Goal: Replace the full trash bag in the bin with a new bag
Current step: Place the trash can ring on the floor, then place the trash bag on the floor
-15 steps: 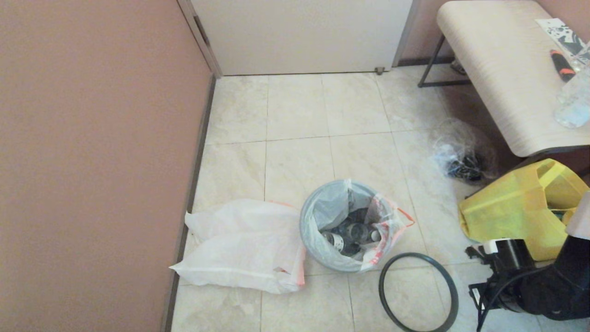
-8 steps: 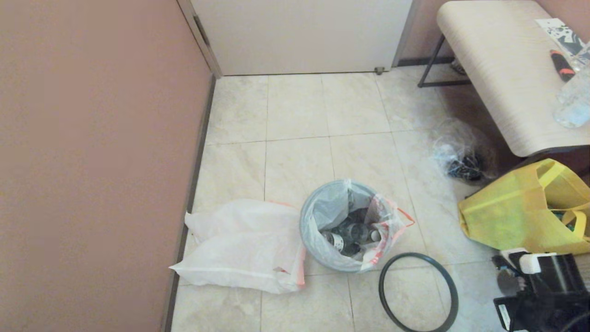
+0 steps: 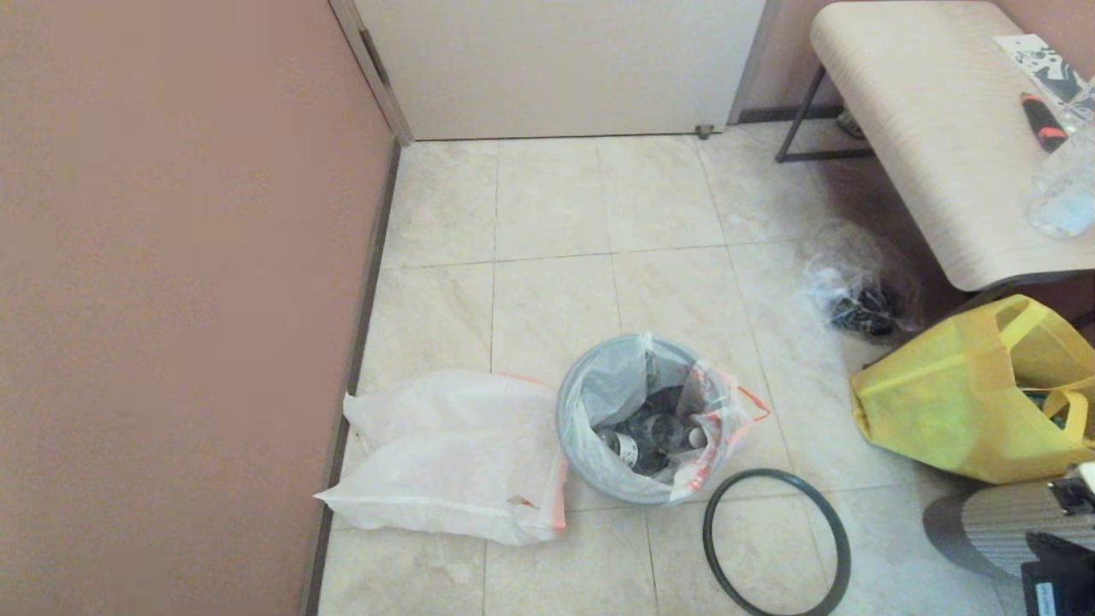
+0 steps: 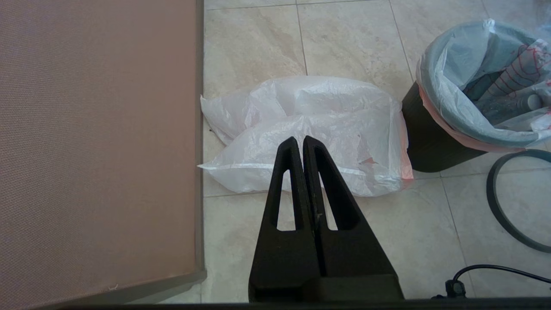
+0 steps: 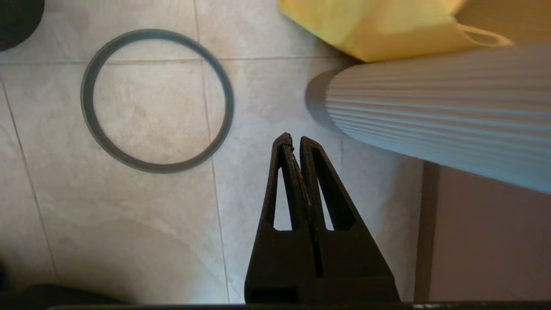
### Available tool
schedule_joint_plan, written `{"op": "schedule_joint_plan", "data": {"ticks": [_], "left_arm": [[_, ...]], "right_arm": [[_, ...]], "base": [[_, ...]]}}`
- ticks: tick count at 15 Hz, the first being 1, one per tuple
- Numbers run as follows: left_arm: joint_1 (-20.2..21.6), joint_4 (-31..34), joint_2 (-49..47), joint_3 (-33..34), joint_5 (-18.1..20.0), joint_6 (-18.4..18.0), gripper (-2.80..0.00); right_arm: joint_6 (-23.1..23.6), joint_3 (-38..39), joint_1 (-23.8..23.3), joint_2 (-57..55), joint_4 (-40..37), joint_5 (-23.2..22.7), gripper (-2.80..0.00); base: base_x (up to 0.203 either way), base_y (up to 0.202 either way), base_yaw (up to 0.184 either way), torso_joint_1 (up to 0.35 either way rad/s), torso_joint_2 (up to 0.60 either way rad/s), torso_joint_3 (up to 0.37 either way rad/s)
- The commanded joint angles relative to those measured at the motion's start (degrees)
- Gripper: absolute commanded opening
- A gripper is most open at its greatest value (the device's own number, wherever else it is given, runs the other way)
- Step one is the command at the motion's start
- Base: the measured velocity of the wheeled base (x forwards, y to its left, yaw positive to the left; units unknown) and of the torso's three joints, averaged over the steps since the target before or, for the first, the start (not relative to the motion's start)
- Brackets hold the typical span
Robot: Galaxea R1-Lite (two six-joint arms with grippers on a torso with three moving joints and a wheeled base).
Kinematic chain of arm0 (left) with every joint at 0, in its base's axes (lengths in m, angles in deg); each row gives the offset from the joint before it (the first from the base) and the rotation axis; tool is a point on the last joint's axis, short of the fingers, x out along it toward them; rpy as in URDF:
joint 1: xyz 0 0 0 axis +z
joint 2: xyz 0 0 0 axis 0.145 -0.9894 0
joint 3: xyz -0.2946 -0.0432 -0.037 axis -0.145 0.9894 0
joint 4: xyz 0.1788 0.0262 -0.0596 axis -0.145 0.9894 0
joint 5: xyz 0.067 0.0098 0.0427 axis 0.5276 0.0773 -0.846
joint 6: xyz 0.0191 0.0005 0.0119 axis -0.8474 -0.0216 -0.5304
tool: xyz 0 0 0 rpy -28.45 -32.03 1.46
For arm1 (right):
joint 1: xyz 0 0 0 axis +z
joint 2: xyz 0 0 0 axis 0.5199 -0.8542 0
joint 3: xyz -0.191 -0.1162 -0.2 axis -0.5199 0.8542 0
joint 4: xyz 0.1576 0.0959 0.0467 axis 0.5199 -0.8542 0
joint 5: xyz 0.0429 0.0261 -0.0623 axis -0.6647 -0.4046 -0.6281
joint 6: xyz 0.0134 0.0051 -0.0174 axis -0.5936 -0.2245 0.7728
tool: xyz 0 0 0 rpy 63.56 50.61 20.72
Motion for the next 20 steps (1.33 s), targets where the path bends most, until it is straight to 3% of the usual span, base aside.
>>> {"op": "schedule_joint_plan", "data": {"ticks": [1, 17, 20], "left_arm": [[0.0, 0.0, 0.0, 0.0, 0.0, 0.0, -2.8], [0.0, -0.4, 0.0, -0.4, 0.0, -0.4, -2.8], [0.0, -1.5, -7.4, -9.6, 3.8, -0.6, -2.8]], "right_arm": [[0.0, 0.5, 0.1, 7.7, -1.5, 0.3, -2.8], [-0.3, -2.4, 0.0, 19.6, -6.9, 0.3, -2.8], [-0.3, -1.5, 0.1, 19.3, -7.2, 0.1, -2.8]], "base": [[0.0, 0.0, 0.0, 0.0, 0.0, 0.0], [0.0, 0.0, 0.0, 0.0, 0.0, 0.0], [0.0, 0.0, 0.0, 0.0, 0.0, 0.0]]}}
